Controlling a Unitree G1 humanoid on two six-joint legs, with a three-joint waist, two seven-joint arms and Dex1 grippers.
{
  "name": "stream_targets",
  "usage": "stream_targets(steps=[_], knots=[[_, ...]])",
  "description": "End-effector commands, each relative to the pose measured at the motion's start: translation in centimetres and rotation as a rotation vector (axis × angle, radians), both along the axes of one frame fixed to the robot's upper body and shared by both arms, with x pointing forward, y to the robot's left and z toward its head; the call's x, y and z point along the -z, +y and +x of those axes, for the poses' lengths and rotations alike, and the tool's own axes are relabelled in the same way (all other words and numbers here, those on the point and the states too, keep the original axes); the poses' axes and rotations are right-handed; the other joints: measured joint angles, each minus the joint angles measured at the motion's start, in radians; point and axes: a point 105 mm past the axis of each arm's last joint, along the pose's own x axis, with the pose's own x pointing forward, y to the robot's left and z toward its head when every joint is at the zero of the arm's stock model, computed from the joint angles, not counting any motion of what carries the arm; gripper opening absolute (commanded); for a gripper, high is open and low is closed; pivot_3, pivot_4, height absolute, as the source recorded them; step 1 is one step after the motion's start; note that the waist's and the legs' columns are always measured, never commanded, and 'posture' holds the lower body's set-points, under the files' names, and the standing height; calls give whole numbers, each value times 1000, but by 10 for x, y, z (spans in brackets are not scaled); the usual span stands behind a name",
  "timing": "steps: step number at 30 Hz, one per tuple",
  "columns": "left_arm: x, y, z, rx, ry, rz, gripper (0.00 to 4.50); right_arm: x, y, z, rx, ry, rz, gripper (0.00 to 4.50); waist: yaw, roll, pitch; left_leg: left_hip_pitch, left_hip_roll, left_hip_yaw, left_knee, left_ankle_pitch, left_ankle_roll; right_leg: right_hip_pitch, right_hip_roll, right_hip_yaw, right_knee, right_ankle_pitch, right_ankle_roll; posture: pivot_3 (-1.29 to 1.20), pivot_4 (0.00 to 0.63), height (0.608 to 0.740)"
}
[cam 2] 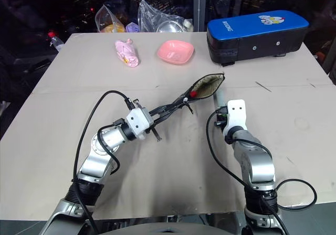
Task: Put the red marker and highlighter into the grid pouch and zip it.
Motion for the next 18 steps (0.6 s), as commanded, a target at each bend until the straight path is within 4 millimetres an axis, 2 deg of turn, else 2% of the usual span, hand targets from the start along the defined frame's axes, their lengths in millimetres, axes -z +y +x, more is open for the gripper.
stream_targets(steps=[1, 4, 8, 9, 11, 13, 15, 18], knots=[[-8, -2, -1, 3, -38, -12, 0, -21, -50, 6, 144, -88, -68, 741, 7, 0, 0, 0, 0, 0, 0, 0, 0, 0, 0, 0, 0, 0, 0, 0, 150, 734], [-8, -2, -2, 4, -36, -13, 0, -42, -76, 9, 142, -155, -124, 741, 7, 0, 0, -1, -1, 0, 0, 0, 0, 0, -1, 0, -1, 0, 0, 0, 150, 734], [-8, -1, -2, 2, -36, -12, 0, -90, -116, 13, 61, -288, -243, 741, 0, 3, 2, 0, 0, 2, 0, 0, 0, 0, 0, 1, -1, 0, 0, 0, 150, 734], [-8, -1, -2, 1, -36, -12, 0, -101, -118, 14, 11, -323, -260, 741, 0, 3, 2, 0, 0, 2, -1, 0, 0, -1, 0, 1, -1, 0, 0, 0, 150, 734], [-8, 0, -2, -1, -34, -12, 0, -127, -116, 10, -168, -401, -351, 741, -1, 3, 2, 0, 0, 2, -1, 0, 0, 0, 1, 1, -1, 0, 0, 0, 150, 734], [-7, -1, -2, 3, -31, -11, 0, -142, -111, 2, -351, -429, -464, 741, -1, 3, 2, 0, 1, 2, -1, 0, 1, -1, 3, 2, -1, 0, 0, 0, 150, 734], [-6, -2, -3, 11, -27, -8, 0, -148, -103, -10, -567, -403, -606, 741, 1, 4, 3, 0, 2, 2, -1, 0, 1, 0, 4, 2, -2, 0, 0, 0, 150, 734], [-7, -2, -1, 15, -29, -4, 0, -145, -90, -26, -873, -310, -837, 741, 2, 5, 4, 0, 2, 3, -1, -1, 1, 0, 4, 3, -2, 0, 0, 0, 150, 734]])
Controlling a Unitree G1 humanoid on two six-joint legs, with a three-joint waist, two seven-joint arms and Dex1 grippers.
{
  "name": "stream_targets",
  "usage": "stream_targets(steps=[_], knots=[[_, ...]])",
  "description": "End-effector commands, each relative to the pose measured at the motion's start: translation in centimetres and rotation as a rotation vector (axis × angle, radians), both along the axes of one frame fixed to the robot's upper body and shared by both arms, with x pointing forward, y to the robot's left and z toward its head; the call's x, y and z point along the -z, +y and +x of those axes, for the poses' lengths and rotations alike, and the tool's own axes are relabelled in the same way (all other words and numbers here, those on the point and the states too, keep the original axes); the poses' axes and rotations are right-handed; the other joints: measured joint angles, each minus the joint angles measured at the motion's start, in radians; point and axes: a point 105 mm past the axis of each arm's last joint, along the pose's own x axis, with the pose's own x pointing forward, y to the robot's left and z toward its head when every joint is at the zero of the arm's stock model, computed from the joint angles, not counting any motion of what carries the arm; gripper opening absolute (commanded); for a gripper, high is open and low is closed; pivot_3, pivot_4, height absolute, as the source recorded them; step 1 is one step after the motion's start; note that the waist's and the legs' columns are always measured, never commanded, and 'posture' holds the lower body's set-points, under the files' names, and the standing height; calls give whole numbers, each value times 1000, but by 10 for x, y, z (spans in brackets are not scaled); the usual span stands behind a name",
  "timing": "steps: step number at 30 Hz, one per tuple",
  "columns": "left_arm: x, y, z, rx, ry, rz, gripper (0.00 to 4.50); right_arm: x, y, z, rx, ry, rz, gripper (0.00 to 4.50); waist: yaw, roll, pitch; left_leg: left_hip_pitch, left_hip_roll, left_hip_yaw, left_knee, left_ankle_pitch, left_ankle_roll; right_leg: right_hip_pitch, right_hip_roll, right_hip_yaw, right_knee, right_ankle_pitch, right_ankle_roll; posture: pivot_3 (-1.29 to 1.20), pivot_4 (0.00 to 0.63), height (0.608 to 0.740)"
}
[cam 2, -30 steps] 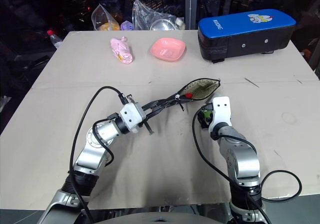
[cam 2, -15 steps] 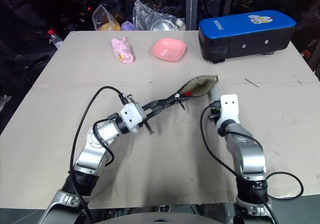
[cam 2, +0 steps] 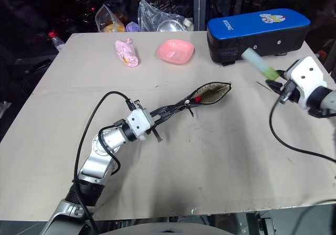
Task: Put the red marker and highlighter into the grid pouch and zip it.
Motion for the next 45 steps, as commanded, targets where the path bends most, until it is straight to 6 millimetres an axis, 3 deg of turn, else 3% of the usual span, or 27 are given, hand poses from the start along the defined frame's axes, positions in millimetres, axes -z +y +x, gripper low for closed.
stream_targets(steps=[1, 5, 9, 13, 24, 27, 29, 32, 33, 35, 40, 45], knots=[[-10, 0, 1, 7, -37, -7, 0, -5, 20, -15, -242, 27, -222, 741, -2, -1, 0, 0, 0, 0, 0, 0, 0, 0, 0, 0, 0, 0, 0, 0, 150, 734], [-11, -3, 3, 15, -45, -6, 0, 4, 35, -15, -385, 36, -411, 741, -1, -1, 0, 1, 2, 2, 1, 0, 0, 0, 1, 1, 0, 0, 0, 0, 150, 734], [-11, -6, 1, 28, -48, -2, 0, 1, 43, 5, -395, -12, -513, 741, 1, -1, 1, 0, 1, 3, 1, 0, 0, -1, 0, 2, 0, 0, 0, 0, 150, 734], [-12, -7, 0, 31, -51, -2, 0, -3, 61, 19, -437, -77, -556, 741, 3, -1, 1, 0, 1, 3, 1, 0, 0, -1, 0, 2, 0, 0, -1, 0, 150, 734], [-10, -7, -1, 33, -49, -3, 0, 5, 124, 32, -642, -218, -691, 741, 0, -1, 1, 0, 1, 3, 1, 0, 0, -1, -2, 2, 0, 1, -1, 0, 150, 734], [-10, -8, 0, 32, -48, -4, 0, 5, 131, 38, -648, -246, -694, 741, 2, -1, 1, 0, 1, 4, 1, 0, 0, -2, -2, 2, 1, 1, -1, 0, 150, 734], [-10, -8, 0, 33, -46, -5, 0, 4, 125, 41, -624, -238, -696, 1751, 7, -1, 1, -1, 1, 3, 1, 0, 0, -2, -2, 1, 0, 1, -1, 0, 150, 734], [-9, -8, 0, 30, -43, -7, 0, -3, 112, 44, -578, -222, -673, 2789, 6, -1, 1, -1, 0, 3, 1, 0, 0, -2, -5, 1, 0, 1, -1, 0, 150, 734], [-9, -8, 0, 28, -41, -9, 0, -7, 103, 44, -555, -215, -663, 3495, 5, -1, 1, -1, -1, 4, 1, 0, 0, -2, -5, 1, 0, 1, -1, 0, 150, 734], [-8, -7, 1, 24, -37, -12, 0, -10, 92, 41, -517, -172, -584, 4388, 6, -1, 1, -1, -1, 4, 1, 0, 0, -2, -6, 1, 0, 1, -1, 0, 150, 734], [-8, -8, 2, 23, -38, -14, 0, -23, 78, 21, -397, -19, -235, 4456, 3, -1, 1, -1, -1, 3, 0, 0, 0, -2, -10, 0, 0, 1, -1, 0, 150, 734], [-10, -7, 4, 13, -42, -25, 0, -2, 81, -16, -316, 288, 149, 4456, 4, -1, 0, -1, 0, 0, 0, 0, 0, -1, -12, 1, 1, 1, -1, 0, 150, 734]])
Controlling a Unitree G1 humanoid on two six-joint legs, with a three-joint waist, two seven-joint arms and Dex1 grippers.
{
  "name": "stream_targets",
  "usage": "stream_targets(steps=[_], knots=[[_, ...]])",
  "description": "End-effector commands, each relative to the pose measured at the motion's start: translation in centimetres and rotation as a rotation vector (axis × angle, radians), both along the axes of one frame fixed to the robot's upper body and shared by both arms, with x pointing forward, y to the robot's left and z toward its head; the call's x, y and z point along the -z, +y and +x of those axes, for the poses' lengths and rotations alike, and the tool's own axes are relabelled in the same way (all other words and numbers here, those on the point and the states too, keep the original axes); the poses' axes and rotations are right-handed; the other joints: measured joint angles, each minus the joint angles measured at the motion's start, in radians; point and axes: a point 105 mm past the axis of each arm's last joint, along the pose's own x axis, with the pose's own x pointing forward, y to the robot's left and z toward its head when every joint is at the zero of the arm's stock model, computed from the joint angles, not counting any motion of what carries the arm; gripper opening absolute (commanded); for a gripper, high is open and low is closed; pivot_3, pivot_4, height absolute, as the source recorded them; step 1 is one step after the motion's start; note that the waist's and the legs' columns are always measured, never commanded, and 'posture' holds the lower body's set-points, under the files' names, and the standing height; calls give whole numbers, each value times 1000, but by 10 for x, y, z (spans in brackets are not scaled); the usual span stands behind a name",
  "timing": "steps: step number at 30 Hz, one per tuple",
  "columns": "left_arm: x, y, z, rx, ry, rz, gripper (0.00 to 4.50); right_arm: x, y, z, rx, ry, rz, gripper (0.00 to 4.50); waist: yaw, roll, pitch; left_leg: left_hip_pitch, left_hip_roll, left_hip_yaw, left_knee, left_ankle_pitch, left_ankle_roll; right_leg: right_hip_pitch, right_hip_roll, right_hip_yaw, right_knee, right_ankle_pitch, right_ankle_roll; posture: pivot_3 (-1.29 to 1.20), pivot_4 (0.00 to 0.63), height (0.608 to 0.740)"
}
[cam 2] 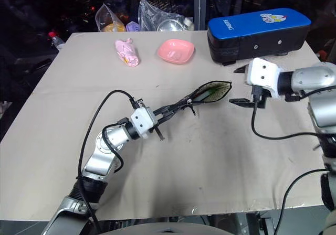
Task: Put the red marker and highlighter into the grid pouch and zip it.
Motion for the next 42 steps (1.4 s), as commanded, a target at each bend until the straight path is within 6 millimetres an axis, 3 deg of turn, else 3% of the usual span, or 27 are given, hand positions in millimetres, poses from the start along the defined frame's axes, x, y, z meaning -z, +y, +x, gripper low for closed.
stream_targets(steps=[1, 4, 6, 9, 12, 15, 16, 18, 20, 23, 26, 30, 34, 37, 39, 42], knots=[[-10, -1, -1, 1, -43, -25, 0, 9, 14, -26, 72, 217, 211, 4456, 0, 0, 0, 0, 0, -1, 0, 0, 0, 1, -1, 0, 0, 0, 0, 0, 150, 734], [-10, -2, -1, 2, -41, -27, 0, 48, 30, -32, 203, 420, 321, 4456, -2, -1, -1, 0, 0, -1, 0, 0, 0, 1, -1, 0, 0, 0, 0, 0, 150, 734], [-10, -3, 0, 5, -41, -29, 0, 61, 43, -30, 257, 493, 383, 4456, -1, -1, -1, 0, 0, -1, 0, 0, 0, 0, -1, 0, 0, -1, -2, 0, 150, 734], [-11, -5, 0, 15, -42, -29, 0, 69, 66, -21, 294, 564, 504, 4456, -1, -1, -1, 0, -1, -1, 0, 0, 0, 0, -1, 0, 0, -2, -4, 0, 150, 734], [-10, -5, -1, 22, -43, -20, 0, 61, 89, -8, 298, 589, 644, 4456, -3, 0, -1, -1, -1, -1, 0, 0, 0, 0, 1, -1, 0, 0, 0, 0, 150, 734], [-10, -3, -1, 17, -43, -15, 0, 47, 110, -7, 250, 623, 736, 3822, 0, -1, -1, -1, -1, -2, 0, 0, 0, 0, 2, -4, 0, 0, 0, 0, 150, 734], [-9, -2, -1, 13, -43, -14, 0, 46, 114, -8, 234, 629, 736, 2978, 0, -1, -1, -1, -2, -2, 0, 0, 0, 0, 5, -4, 0, 0, 0, 0, 150, 734], [-9, 0, 0, 2, -43, -14, 0, 48, 118, -11, 229, 627, 720, 2445, 0, -1, -1, -1, -2, -2, 0, 0, 0, 1, 5, -5, 0, 0, 0, 0, 150, 734], [-8, 1, -1, -3, -42, -13, 0, 51, 118, -12, 238, 625, 708, 1523, -3, -1, -1, -1, -2, -2, 0, 0, 0, 0, 5, -5, 0, 0, 0, 0, 150, 734], [-7, 3, -1, -10, -40, -12, 0, 51, 109, -9, 266, 622, 715, 106, -4, -1, -1, 0, -2, -2, 0, 0, 0, 0, 7, -5, 1, 0, 0, 0, 150, 734], [-7, 4, -2, -13, -39, -11, 0, 50, 93, -5, 309, 589, 708, 106, -4, -1, -1, 0, -2, -2, 0, 0, 0, 0, 7, -5, 1, 0, 0, 0, 150, 734], [-7, 5, -2, -16, -39, -10, 0, 43, 53, 9, 430, 464, 672, 106, -1, -1, -1, -1, -2, -2, 0, 0, 0, 0, 7, -5, 1, 0, 0, 0, 150, 734], [-5, 7, -1, -26, -32, -12, 0, 28, -7, 38, 654, 299, 696, 106, -2, -1, -1, 0, -2, -1, 0, 0, 0, 1, 7, -4, 1, 0, 0, 0, 150, 734], [-4, 8, -2, -24, -29, -8, 0, 24, -38, 50, 775, 216, 697, 106, -6, -1, -1, 0, -2, 0, 0, 0, 0, 0, 8, -3, 1, 0, 0, 0, 150, 734], [-4, 8, -2, -25, -30, -7, 0, 22, -39, 52, 768, 196, 693, 106, -8, -1, -1, 0, -1, 0, 0, 0, 0, 0, 10, -2, 1, 0, 0, 0, 150, 734], [-5, 8, -2, -24, -32, -5, 0, 22, -20, 45, 665, 227, 696, 106, -7, 0, -1, 0, 0, 0, 0, 0, 0, 0, 10, -2, 1, 0, 0, 0, 150, 734]])
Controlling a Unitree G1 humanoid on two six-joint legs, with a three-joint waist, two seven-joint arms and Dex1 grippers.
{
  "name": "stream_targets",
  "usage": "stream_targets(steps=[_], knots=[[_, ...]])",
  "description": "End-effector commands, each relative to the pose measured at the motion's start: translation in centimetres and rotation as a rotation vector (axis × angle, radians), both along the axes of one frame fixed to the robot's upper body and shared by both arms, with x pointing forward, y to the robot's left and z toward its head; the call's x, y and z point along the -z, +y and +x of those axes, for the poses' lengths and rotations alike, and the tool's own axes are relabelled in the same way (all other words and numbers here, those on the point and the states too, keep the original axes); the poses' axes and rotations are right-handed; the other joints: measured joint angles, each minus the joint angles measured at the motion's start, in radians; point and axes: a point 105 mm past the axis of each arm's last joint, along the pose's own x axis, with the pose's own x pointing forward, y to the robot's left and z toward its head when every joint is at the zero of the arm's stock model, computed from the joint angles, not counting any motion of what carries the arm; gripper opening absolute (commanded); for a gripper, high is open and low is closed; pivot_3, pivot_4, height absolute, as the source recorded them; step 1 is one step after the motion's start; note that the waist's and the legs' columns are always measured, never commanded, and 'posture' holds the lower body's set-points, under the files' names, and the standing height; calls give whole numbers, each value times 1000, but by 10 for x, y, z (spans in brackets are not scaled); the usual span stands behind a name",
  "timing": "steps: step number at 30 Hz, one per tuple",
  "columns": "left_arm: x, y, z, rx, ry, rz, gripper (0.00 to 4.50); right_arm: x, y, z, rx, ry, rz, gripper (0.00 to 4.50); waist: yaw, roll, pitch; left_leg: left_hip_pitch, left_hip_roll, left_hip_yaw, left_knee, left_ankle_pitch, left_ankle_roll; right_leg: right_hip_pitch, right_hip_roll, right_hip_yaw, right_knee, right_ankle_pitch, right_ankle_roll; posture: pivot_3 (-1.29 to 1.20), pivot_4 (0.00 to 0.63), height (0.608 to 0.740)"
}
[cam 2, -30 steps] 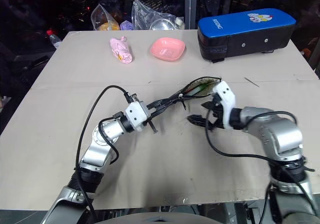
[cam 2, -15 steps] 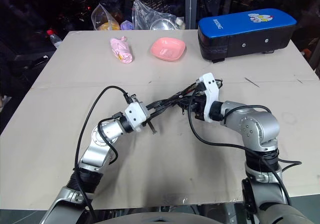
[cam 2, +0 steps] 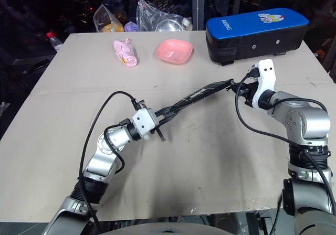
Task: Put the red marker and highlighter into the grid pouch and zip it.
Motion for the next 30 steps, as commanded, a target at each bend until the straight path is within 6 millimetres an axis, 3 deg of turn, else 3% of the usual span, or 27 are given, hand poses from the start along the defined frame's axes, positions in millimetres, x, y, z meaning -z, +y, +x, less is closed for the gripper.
stream_targets(steps=[1, 2, 5, 7, 8, 11, 12, 14, 17, 20, 21, 24, 30], knots=[[-9, 10, 0, -26, -44, -4, 0, -22, -8, -5, -1, -107, -31, 106, 2, 0, 0, 0, 0, 0, 0, 0, 0, 0, 0, 0, 0, 0, 0, 0, 150, 734], [-10, 10, 0, -25, -46, -1, 0, -19, -1, -10, -60, -98, -37, 106, 3, 0, 0, 0, 0, 0, 0, 0, 0, 0, 0, 0, 0, 0, 0, 0, 150, 734], [-12, 17, 3, -48, -63, 17, 0, -9, 13, -36, -265, -50, -42, 883, 8, 0, 0, 0, 0, 0, 0, 0, 0, 0, 0, 0, -1, 0, 0, 0, 150, 734], [-13, 23, 7, -79, -83, 38, 0, -5, 7, -40, -273, -63, -83, 1771, 6, 0, 0, 0, 0, 0, 0, 0, 0, 0, 0, 0, -1, 0, 0, 0, 150, 734], [-13, 26, 10, -95, -90, 46, 0, -3, 3, -43, -275, -64, -102, 2431, 5, 0, 0, 0, 0, 0, 0, 0, 0, 0, 0, 0, -1, 0, 0, 0, 150, 734], [-18, 37, 16, -138, -105, 44, 0, 14, -2, -63, -362, -26, -155, 3691, 8, 0, 0, 0, 0, 0, 0, 0, 0, 0, 0, 0, -1, 0, 0, 0, 150, 734], [-19, 39, 15, -128, -92, 30, 374, 17, -3, -69, -402, -43, -155, 4133, 7, 0, 0, 0, 0, 0, 1, 0, 0, 0, 0, 0, -1, 0, 0, 0, 150, 734], [-18, 41, 12, -101, -63, 27, 952, 24, -8, -74, -429, -73, -157, 4145, 6, -1, 0, 0, 0, 0, 0, 0, 0, 0, 0, 0, -1, 0, 0, 0, 150, 734], [-12, 51, 6, -118, 35, -9, 2320, 48, -28, -73, -407, -104, -214, 4145, 3, -1, 0, 1, 0, 2, 0, 0, 1, 0, 0, 1, -1, 0, 0, 0, 150, 734], [-3, 67, -3, -174, 254, -142, 3724, 49, -35, -68, -397, -183, -178, 4145, -3, -1, 0, 1, 1, 3, 0, 0, 1, 0, 0, 2, -1, 0, 0, 0, 150, 734], [3, 71, -11, -173, 331, -152, 4005, 47, -38, -67, -401, -210, -143, 4145, -3, -1, 0, 1, 1, 3, 0, 0, 1, 0, 0, 2, -1, 0, 0, 0, 150, 734], [19, 78, -39, -142, 517, -136, 4005, 44, -42, -68, -447, -268, -67, 4145, -14, -1, 1, 2, 3, 2, 0, -1, 1, 0, 2, 3, -1, 0, 0, 0, 150, 734], [30, 87, -67, -182, 617, -93, 4005, 61, -49, -73, -491, -206, -72, 4145, -4, -1, 1, 2, 3, 2, 0, -1, 1, 1, 1, 2, -1, -3, -4, 0, 150, 734]])
